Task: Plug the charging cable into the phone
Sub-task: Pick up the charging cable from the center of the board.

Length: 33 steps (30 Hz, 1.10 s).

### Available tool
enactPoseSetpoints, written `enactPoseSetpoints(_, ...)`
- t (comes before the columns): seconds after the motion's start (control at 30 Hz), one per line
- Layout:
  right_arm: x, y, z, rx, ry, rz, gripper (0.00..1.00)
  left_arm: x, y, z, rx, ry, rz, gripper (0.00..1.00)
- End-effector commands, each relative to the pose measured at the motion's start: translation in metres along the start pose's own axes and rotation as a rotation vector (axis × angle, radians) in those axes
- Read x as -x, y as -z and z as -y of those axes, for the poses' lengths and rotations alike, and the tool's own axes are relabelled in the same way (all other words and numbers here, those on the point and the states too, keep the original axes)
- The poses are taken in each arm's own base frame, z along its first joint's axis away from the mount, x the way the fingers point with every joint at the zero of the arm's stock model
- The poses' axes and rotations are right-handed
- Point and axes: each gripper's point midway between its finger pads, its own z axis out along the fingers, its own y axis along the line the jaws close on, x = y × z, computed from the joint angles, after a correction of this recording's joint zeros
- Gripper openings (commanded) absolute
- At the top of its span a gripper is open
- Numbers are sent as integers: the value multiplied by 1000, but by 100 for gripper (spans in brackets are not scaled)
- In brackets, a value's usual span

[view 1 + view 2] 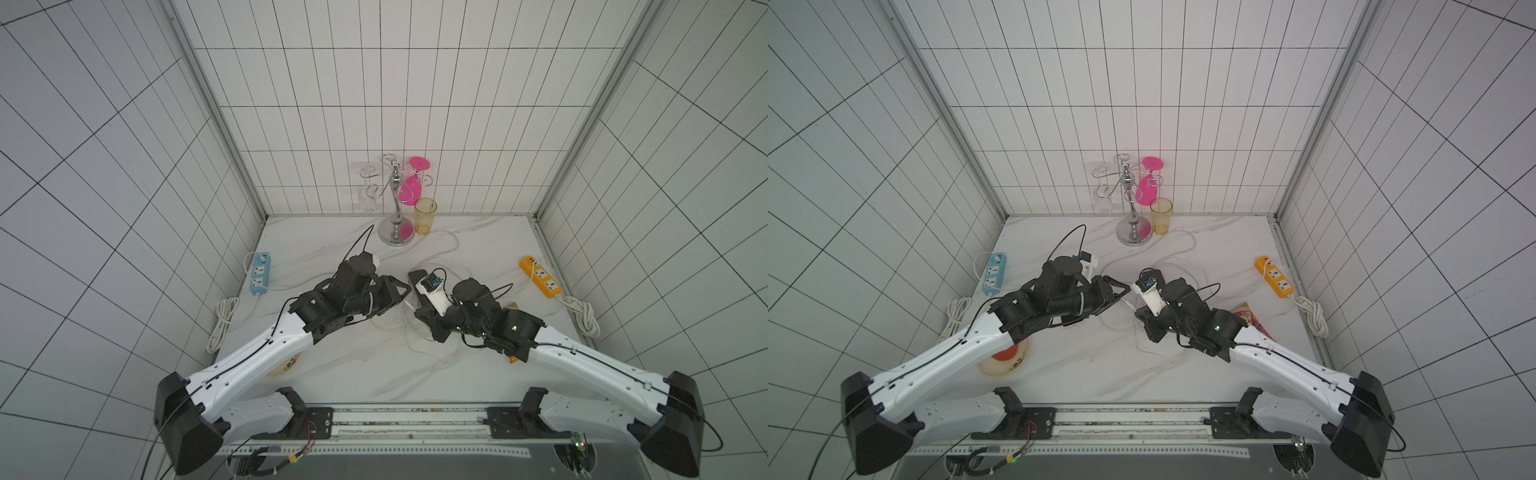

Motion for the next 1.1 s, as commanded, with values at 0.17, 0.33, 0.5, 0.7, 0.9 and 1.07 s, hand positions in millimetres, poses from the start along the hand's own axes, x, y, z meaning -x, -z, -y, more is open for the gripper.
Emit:
enactPoseSetpoints(0.17,15,11,3,-52,53,45,0,4,-10,-25,126,53,30,45)
enactPoseSetpoints(0.33,14,10,0,-48,64,39,0,3,-16,-22,120,68,19,44)
enactPoseSetpoints(0.5,12,7,-5,-41,79,33,0,5,-19,-17,101,85,24,40)
enactPoseSetpoints(0.7,10,5,-7,-42,90,21,0,3,-22,-12,92,82,18,35)
enactPoseSetpoints(0.9,6,-1,-3,-65,97,1,0,-3,-26,-6,79,76,-6,27)
enactPoseSetpoints(1.07,3,-2,1,-83,97,-7,0,-6,-24,-7,84,69,-10,26)
